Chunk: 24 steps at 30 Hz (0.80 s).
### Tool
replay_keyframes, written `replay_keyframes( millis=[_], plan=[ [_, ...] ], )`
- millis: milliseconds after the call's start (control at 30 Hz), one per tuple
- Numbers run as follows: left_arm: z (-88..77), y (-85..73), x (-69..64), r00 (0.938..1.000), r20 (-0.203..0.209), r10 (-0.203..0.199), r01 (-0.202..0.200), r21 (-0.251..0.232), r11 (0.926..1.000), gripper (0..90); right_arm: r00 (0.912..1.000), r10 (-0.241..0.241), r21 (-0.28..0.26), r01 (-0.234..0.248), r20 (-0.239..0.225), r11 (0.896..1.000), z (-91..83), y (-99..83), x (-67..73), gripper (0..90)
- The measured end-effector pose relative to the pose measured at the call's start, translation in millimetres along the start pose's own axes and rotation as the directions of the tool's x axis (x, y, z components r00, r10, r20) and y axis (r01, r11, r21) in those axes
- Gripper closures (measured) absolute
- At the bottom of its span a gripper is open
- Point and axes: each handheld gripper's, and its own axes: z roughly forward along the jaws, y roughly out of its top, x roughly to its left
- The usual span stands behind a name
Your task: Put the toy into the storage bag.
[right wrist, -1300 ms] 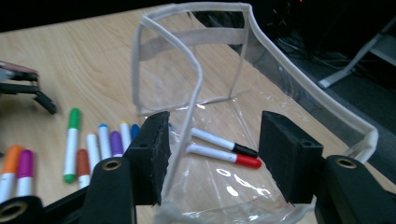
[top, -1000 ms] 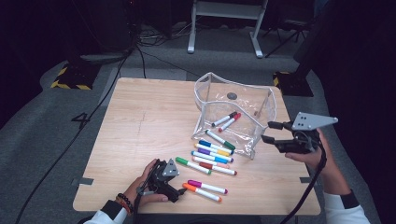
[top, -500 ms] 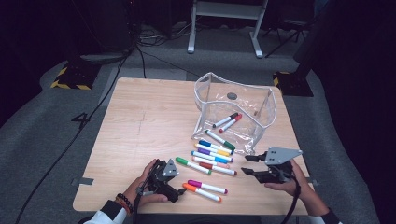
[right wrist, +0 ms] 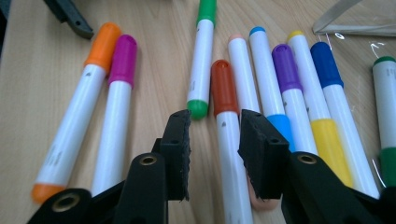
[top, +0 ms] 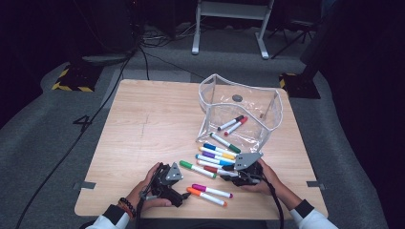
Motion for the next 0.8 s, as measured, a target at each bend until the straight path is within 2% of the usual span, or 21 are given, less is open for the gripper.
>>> replay_keyframes(
  millis=[100,233,367,533,600,800],
  plan=[
    [-0.1,0.0,-0.2,1.0,-0.001,0.0,0.0,0.0,1.0,0.6,0.9999,-0.009,0.012,0.009,0.007,1.0,8.2,3.6,-1.7,65.1],
    [0.1,-0.1,-1.6,0.9999,0.011,0.009,-0.009,-0.003,1.0,0.6,0.9999,-0.008,0.022,0.009,-0.006,1.0,18.6,6.2,-4.0,67.0],
    [0.2,0.2,-2.2,0.9998,0.014,0.016,-0.016,0.0,0.9999,0.6,0.9999,0.006,0.02,-0.006,-0.008,1.0,24.7,7.1,-7.8,71.0],
    [2.0,2.1,-8.1,0.9995,0.024,0.023,-0.023,0.0,0.9997,0.6,0.9996,-0.009,0.04,0.01,-0.027,0.999,30.6,9.6,-8.1,71.8],
    [2.7,2.5,-9.1,0.9993,0.027,0.025,-0.025,-0.003,0.9997,0.5,0.9994,0.002,0.055,0.0,-0.033,0.999,34.1,7.5,-7.2,72.3],
    [2.8,2.6,-9.0,0.9993,0.027,0.025,-0.025,-0.003,0.9997,0.5,0.9986,0.033,0.054,-0.031,-0.041,0.998,30.8,3.6,-8.9,74.5]
  ],
)
